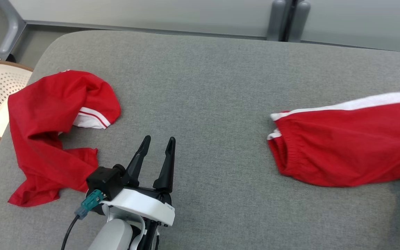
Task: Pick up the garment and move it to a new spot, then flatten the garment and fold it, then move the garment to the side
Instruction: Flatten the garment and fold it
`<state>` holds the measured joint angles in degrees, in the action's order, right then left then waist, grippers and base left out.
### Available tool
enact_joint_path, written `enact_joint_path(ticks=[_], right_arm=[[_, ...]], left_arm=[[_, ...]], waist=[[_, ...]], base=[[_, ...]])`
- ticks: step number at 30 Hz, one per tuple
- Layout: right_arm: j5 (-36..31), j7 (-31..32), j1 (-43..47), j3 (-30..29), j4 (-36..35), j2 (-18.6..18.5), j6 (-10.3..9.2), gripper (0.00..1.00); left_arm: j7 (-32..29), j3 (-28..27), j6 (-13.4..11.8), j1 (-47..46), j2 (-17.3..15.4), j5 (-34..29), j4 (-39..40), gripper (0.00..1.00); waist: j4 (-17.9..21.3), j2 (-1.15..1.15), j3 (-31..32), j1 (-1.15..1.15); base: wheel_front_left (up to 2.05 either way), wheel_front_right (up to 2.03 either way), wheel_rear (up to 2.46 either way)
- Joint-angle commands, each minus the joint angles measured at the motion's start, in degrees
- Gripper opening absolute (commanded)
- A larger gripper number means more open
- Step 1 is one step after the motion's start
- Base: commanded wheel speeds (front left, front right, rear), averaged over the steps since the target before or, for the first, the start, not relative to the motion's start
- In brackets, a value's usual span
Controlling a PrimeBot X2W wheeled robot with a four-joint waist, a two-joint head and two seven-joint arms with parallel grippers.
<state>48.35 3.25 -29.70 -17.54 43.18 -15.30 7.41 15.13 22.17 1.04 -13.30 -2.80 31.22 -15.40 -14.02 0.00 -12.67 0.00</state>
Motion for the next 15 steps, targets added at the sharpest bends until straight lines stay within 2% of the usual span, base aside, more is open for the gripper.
enact_joint_path(ticks=[1,4,9,15], right_arm=[[-1.13,-3.19,1.75,-2.03,1.08,-0.93,0.15,0.0],[-4.97,-7.25,3.49,-1.54,1.86,-0.15,0.17,0.0],[-6.26,-10.04,4.99,-2.77,2.23,1.4,0.16,0.0],[-6.43,-11.56,3.32,0.47,-0.79,3.25,0.17,0.0]], left_arm=[[0.02,-0.47,0.37,0.28,-0.21,-0.52,-0.18,1.0],[0.02,-0.73,0.38,0.93,-0.2,-0.76,-0.36,1.0],[0.02,-0.79,0.61,1.31,-0.2,-1.34,-0.88,1.0],[0.02,-0.72,0.88,1.81,-0.22,-1.74,-1.7,1.0]], waist=[[1.7,0.0,1.29,0.0],[2.88,0.0,1.97,0.0],[4.41,0.0,2.93,0.0],[4.92,0.0,4.33,0.0]], base=[[0.0,0.0,0.0],[0.0,0.0,0.0],[0.0,0.0,0.0],[0.0,0.0,0.0]])
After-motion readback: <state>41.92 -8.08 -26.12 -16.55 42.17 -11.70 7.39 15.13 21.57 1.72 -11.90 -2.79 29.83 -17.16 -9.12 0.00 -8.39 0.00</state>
